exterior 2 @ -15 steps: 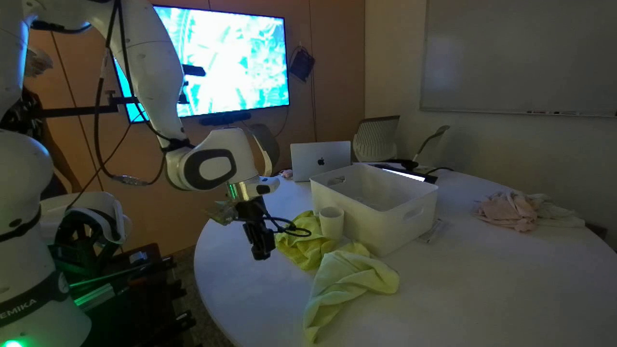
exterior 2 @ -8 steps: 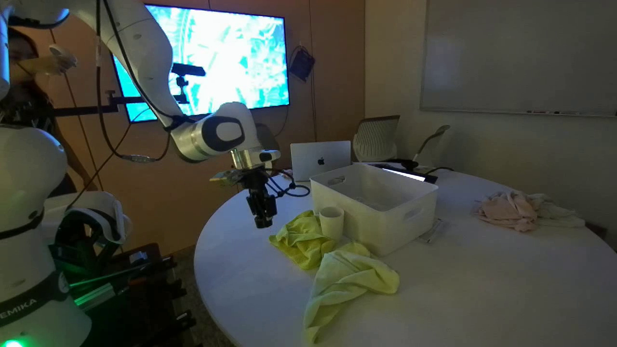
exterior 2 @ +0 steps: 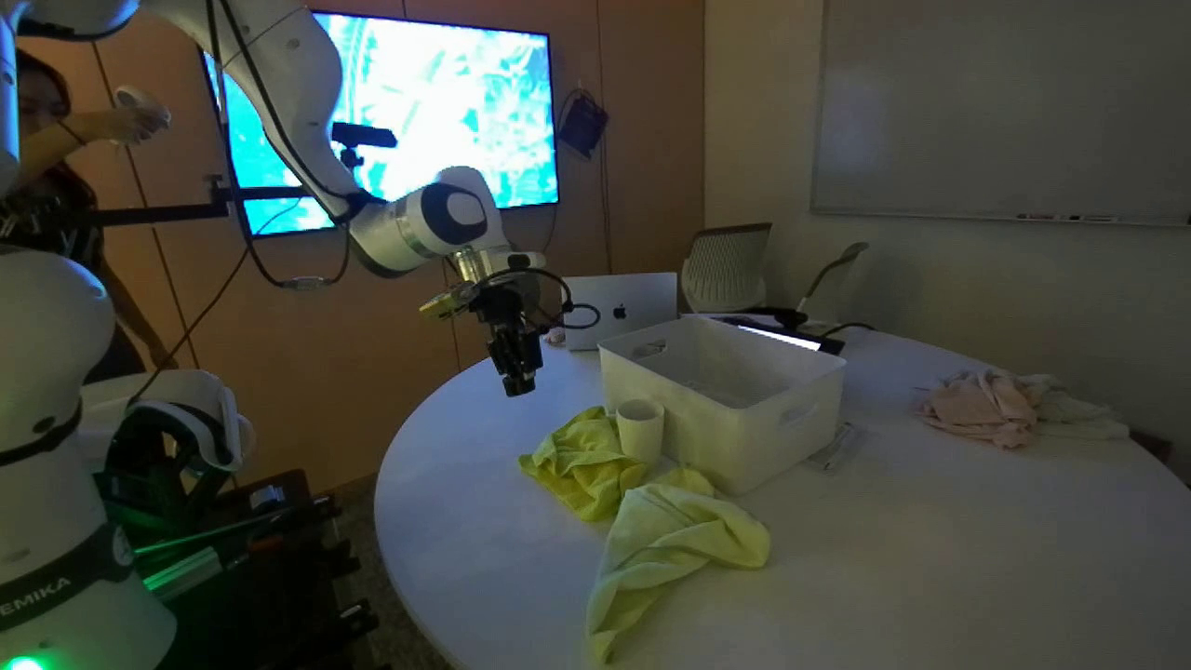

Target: Pick up the yellow towel put it in the basket, pick up a black masking tape put it in the cup, pick up the light yellow towel put it in the basket, pick up the marker put it in the cup, pick up the white-brown towel put it in the basket and pick up the object put it in the cup

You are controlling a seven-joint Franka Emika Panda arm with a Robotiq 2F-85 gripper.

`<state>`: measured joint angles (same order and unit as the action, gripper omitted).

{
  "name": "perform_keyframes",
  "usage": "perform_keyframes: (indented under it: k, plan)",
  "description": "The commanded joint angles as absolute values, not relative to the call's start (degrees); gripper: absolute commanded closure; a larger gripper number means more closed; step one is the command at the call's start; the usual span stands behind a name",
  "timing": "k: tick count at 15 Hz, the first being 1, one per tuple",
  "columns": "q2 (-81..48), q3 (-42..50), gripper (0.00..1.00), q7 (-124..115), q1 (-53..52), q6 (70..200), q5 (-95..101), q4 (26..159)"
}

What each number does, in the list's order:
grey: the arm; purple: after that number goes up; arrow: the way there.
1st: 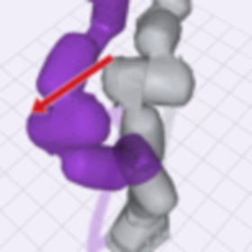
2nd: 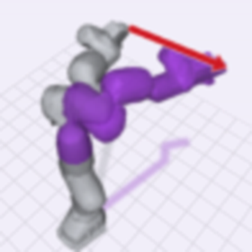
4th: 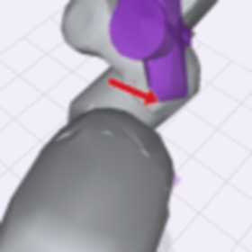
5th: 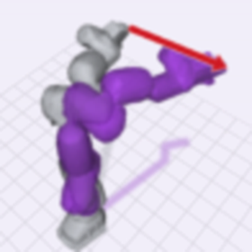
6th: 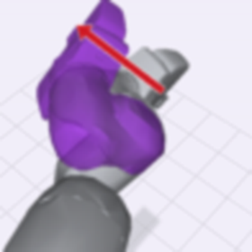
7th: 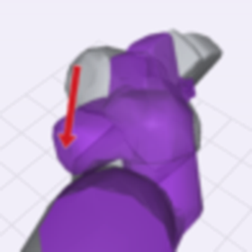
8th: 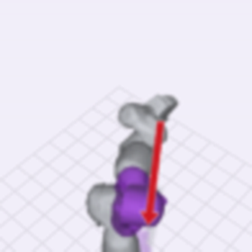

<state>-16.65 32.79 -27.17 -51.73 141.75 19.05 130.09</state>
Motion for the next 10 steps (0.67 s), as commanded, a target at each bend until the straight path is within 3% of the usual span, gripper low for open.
perform_keyframes:
  k: [1,10]
  plan:
    - [-15.92,22.70,0.96,-28.23,-40.70,137.77,22.52,125.29]
    - [-19.40,6.24,0.96,-25.96,-20.64,135.94,23.79,117.51]
